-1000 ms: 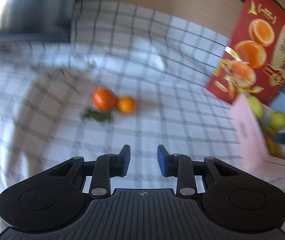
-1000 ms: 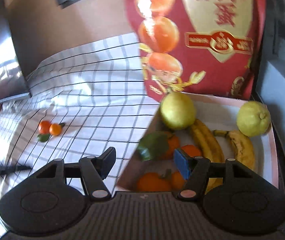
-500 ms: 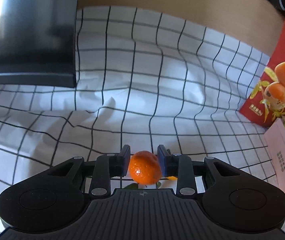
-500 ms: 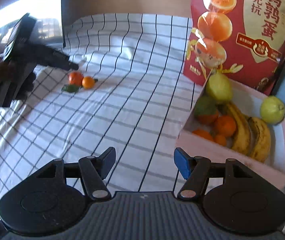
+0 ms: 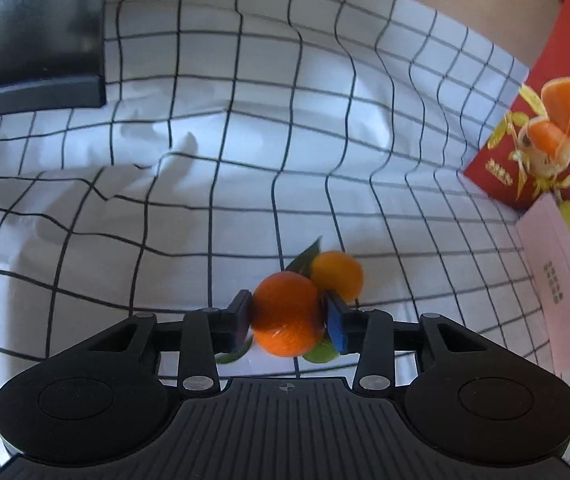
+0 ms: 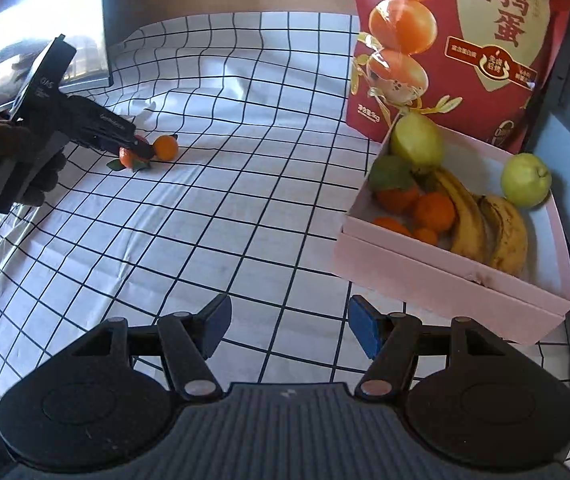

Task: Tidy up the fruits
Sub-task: 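Reach the left gripper to the leafy mandarin pair and grasp one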

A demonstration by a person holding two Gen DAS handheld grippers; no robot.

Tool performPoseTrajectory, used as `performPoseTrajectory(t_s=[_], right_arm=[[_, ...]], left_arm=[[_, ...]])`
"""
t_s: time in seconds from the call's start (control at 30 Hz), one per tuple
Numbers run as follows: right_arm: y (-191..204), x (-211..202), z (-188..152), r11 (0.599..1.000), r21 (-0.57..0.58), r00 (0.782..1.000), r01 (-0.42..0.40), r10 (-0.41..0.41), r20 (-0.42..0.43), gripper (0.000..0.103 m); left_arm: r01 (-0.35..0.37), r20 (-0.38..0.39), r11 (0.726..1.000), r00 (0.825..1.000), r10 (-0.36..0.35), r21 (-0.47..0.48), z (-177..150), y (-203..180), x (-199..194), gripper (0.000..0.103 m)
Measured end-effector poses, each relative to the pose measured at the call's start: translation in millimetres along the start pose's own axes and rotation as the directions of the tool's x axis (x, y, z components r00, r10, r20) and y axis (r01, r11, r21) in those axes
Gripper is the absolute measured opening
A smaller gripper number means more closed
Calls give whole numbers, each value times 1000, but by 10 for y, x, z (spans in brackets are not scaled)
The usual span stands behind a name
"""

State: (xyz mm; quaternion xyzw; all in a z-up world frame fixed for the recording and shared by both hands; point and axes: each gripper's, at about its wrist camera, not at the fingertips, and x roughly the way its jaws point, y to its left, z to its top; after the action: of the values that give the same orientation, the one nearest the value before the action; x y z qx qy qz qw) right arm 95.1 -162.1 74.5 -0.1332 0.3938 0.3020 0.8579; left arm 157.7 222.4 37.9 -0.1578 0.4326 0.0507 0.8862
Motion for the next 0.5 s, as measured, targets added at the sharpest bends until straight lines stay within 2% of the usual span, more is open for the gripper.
performPoseTrajectory(t_s=[0.23, 0.37, 0.5], right_arm=[[-17, 48, 13, 1000, -3, 1000, 4, -4, -11, 65], [43, 138, 80, 1000, -17, 1000, -8, 8, -12, 65], [237, 282, 204, 998, -66, 1000, -4, 5, 13, 65]], left_arm=[[39, 49, 996, 998, -35, -77, -192, 5, -311, 41], [76, 59, 988, 996, -69, -131, -487, 14, -579, 41], [82, 56, 984, 996, -74, -161, -838, -34, -879, 41]])
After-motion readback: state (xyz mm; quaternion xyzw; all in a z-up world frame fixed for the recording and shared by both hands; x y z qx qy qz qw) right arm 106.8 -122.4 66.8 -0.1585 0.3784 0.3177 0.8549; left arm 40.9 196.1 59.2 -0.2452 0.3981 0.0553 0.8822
